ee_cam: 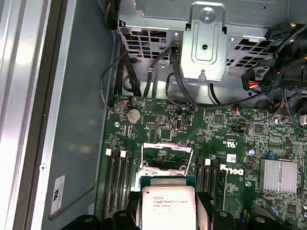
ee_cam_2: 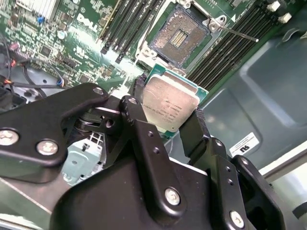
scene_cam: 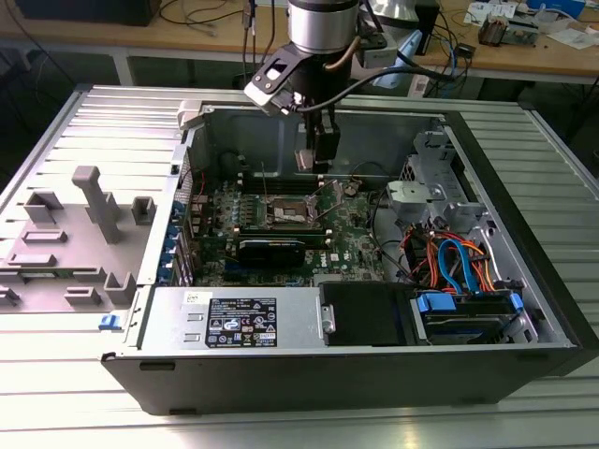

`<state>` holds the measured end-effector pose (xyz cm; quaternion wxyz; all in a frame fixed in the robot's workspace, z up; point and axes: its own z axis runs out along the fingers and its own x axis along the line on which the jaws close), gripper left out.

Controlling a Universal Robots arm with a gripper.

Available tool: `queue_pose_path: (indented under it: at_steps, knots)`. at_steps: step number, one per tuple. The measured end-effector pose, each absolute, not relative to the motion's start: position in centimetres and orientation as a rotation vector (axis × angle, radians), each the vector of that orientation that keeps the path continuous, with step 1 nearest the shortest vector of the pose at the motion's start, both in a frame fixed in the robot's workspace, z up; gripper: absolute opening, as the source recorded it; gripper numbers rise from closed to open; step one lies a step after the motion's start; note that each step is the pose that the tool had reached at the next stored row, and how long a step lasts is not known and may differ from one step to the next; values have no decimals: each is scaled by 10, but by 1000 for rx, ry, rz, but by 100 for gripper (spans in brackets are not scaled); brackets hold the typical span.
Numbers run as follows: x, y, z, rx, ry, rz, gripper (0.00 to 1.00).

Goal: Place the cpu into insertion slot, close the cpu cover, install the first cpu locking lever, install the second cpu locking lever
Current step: 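Place the cpu into insertion slot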

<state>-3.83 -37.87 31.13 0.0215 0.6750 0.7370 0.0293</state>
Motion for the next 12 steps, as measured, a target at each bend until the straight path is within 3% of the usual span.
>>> queue_pose_path:
  at_steps: [12]
  knots:
    - [-38,-379,308,2169,2203,83,54]
